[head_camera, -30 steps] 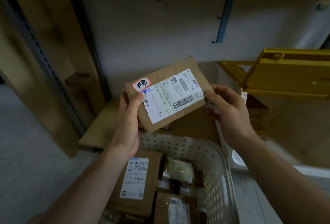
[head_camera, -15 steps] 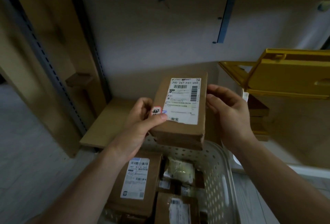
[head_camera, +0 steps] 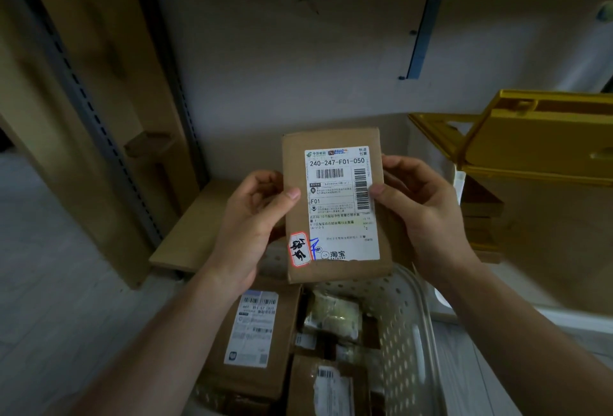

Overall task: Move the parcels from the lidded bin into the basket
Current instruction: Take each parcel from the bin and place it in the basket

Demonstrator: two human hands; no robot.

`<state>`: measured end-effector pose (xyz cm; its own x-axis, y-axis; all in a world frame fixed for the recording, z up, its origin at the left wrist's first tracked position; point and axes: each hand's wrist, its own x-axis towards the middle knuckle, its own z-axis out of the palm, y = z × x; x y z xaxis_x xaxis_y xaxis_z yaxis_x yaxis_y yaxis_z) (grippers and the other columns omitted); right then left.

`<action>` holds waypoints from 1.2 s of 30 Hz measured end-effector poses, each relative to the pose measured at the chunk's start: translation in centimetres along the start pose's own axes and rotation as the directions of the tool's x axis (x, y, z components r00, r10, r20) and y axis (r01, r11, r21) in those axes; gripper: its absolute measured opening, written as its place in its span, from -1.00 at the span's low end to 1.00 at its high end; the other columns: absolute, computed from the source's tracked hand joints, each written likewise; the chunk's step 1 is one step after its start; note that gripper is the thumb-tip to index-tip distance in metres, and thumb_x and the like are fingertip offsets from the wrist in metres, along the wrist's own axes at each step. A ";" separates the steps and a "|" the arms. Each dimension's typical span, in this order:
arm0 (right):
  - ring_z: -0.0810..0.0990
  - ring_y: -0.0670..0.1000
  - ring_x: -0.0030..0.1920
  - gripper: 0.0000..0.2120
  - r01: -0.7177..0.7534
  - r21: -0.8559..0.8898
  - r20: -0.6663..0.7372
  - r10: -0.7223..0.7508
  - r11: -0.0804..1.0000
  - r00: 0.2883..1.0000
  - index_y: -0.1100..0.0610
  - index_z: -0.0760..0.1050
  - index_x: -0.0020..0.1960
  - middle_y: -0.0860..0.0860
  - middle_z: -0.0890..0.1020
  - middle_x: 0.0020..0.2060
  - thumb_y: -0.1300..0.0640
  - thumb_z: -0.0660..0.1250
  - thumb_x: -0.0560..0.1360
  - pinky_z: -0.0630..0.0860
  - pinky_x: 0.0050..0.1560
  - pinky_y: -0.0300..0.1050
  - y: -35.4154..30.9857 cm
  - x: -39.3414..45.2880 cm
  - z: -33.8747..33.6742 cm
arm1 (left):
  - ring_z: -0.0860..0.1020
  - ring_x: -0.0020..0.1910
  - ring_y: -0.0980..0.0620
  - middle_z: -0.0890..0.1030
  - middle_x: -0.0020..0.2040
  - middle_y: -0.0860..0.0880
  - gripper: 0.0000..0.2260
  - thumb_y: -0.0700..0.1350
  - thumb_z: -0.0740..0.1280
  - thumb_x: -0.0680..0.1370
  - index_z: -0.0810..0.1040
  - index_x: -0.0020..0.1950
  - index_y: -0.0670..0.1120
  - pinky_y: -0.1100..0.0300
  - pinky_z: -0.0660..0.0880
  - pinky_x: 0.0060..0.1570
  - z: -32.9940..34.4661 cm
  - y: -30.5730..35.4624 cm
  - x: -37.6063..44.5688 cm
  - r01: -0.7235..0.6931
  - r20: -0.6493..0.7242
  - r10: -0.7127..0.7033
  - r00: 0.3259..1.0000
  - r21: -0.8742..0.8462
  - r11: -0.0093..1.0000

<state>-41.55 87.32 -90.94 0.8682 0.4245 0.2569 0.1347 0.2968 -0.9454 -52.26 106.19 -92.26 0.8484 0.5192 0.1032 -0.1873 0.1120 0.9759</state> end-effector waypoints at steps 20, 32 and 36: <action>0.71 0.09 0.11 -0.75 -0.002 -0.001 0.004 0.002 1.000 1.000 0.15 0.60 0.11 0.11 0.73 0.05 0.32 0.46 0.46 0.64 0.01 -0.11 0.0 -0.3 0.0 | 0.68 0.13 -0.15 0.72 0.10 -0.11 -0.62 -0.02 0.46 0.41 0.58 0.20 -0.09 -0.13 0.57 0.18 -0.4 0.0 -0.3 -0.020 0.009 0.020 1.000 0.015 1.000; 0.70 -0.12 -0.12 -0.82 -0.045 -0.299 0.000 0.047 0.953 0.999 0.10 0.64 0.16 0.00 0.74 -0.08 0.25 0.33 0.62 0.61 -0.14 -0.24 1.4 -1.2 -1.0 | 0.65 0.18 0.05 0.60 0.28 0.02 -0.21 0.05 0.57 0.38 0.25 0.51 0.29 -0.08 0.59 0.19 -0.8 -1.5 -1.4 0.076 0.036 -0.085 0.996 0.208 0.975; 0.72 -0.08 -0.01 -0.80 -0.053 -0.413 0.050 0.080 0.909 0.996 0.02 0.63 0.16 -0.08 0.74 -0.06 0.24 0.30 0.63 0.68 -0.01 -0.11 2.1 -1.9 -1.4 | 0.69 0.07 0.05 0.73 0.04 0.10 -0.65 0.04 0.45 0.53 0.46 0.27 0.17 -0.20 0.54 0.23 -0.9 -2.3 -1.7 0.185 0.086 -0.218 0.972 0.287 0.940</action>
<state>-42.22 85.92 -93.71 0.8515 0.4888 0.1898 0.2741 -0.1062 -0.9558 -53.71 105.78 -94.87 0.9083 0.4072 -0.0960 0.1236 -0.0420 0.9914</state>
